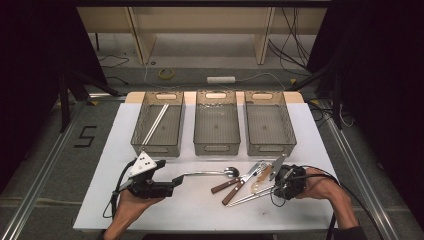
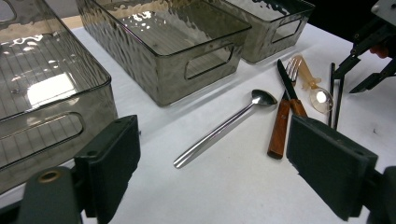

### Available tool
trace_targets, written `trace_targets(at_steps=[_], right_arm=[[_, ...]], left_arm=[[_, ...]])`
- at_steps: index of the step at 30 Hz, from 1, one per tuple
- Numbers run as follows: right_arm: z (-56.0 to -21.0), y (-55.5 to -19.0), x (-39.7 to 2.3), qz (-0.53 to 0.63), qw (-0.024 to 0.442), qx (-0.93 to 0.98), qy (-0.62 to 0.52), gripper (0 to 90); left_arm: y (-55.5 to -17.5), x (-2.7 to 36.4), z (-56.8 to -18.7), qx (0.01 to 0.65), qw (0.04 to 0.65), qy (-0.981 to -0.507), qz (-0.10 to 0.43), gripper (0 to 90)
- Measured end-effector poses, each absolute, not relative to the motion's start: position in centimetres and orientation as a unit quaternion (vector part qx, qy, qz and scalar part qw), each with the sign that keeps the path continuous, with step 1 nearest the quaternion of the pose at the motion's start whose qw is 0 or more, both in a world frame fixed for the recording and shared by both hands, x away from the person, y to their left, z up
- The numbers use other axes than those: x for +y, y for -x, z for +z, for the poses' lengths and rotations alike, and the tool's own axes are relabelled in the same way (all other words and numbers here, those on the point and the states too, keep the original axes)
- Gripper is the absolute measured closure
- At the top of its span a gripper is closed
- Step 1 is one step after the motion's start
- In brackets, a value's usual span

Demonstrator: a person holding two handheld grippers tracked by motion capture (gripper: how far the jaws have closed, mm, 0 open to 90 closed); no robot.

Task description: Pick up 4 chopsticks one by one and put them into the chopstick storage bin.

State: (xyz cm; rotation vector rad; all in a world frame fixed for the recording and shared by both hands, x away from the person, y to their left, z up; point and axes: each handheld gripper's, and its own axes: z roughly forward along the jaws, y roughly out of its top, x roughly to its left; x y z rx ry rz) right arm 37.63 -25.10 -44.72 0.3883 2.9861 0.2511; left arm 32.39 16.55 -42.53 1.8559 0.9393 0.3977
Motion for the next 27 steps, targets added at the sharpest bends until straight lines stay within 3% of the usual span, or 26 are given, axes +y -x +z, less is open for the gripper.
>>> trace_targets(at_steps=[27], right_arm=[[-45.06,-37.29,-24.61,0.055,0.02,0.994,-0.089,76.0]], left_arm=[[-32.36,16.26,-42.61,0.379,0.487,-0.77,0.162,17.2]])
